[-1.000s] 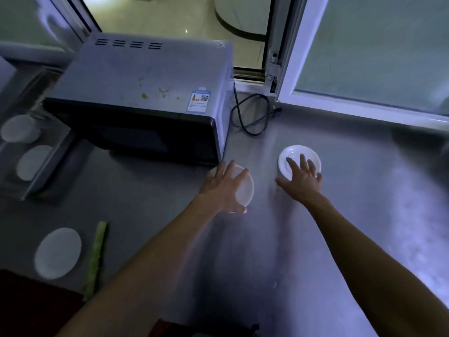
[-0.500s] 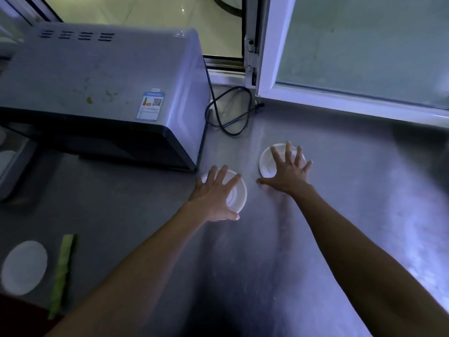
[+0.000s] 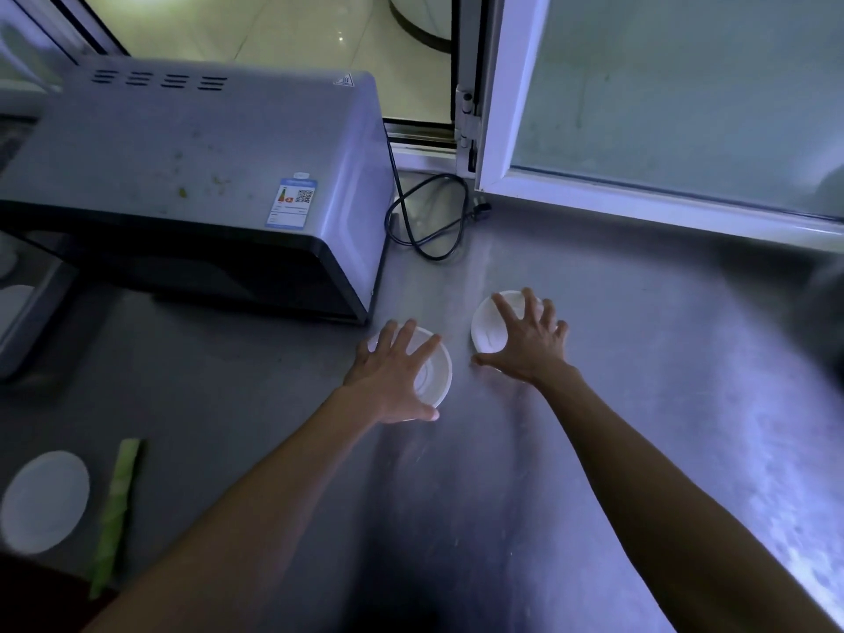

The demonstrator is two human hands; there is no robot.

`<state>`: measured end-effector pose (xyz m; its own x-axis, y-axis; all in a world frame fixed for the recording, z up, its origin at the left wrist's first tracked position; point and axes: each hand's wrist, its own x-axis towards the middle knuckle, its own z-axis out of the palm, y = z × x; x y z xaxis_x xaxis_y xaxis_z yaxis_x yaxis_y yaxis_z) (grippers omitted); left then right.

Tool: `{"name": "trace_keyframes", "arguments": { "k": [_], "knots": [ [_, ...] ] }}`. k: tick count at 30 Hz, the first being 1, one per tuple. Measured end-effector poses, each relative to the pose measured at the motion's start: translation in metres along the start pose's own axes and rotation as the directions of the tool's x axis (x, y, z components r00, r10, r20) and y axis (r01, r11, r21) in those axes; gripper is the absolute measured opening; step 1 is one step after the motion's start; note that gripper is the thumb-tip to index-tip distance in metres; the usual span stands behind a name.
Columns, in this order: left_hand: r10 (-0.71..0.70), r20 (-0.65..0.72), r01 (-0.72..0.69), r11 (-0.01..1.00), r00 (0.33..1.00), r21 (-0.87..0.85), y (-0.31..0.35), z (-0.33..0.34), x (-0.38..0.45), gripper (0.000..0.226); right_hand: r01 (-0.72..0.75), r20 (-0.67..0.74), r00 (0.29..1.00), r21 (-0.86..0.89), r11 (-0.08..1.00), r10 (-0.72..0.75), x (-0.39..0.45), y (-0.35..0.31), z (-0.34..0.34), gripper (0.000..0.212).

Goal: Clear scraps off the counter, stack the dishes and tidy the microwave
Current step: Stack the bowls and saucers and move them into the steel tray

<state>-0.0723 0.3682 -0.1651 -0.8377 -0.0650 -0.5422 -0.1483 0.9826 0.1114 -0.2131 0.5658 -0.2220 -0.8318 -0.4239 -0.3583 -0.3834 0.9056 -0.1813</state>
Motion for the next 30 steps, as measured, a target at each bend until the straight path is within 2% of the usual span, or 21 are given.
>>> {"name": "trace_keyframes", "arguments": {
  "k": [7, 14, 20, 30],
  "knots": [
    [-0.027, -0.043, 0.026, 0.999, 0.999, -0.041, -0.027, 0.01, -0.045, 0.118, 0.074, -0.024, 0.997, -0.009, 0.997, -0.074, -0.05, -0.039, 0.005, 0.116],
    [-0.097, -0.077, 0.09, 0.992, 0.992, -0.087, -0.084, 0.028, -0.111, 0.12, 0.157, -0.01, 0.987, -0.048, 0.986, -0.158, -0.088, -0.114, 0.016, 0.116],
    [-0.194, -0.15, 0.174, 0.975, 0.969, -0.138, -0.155, 0.064, -0.184, 0.121, 0.257, -0.018, 0.965, -0.112, 0.96, -0.26, -0.124, -0.203, 0.033, 0.117],
    [-0.348, -0.224, 0.289, 0.922, 0.91, -0.26, -0.284, 0.12, -0.333, 0.121, 0.403, -0.025, 0.911, -0.167, 0.9, -0.412, -0.195, -0.391, 0.062, 0.117]
  ]
}}
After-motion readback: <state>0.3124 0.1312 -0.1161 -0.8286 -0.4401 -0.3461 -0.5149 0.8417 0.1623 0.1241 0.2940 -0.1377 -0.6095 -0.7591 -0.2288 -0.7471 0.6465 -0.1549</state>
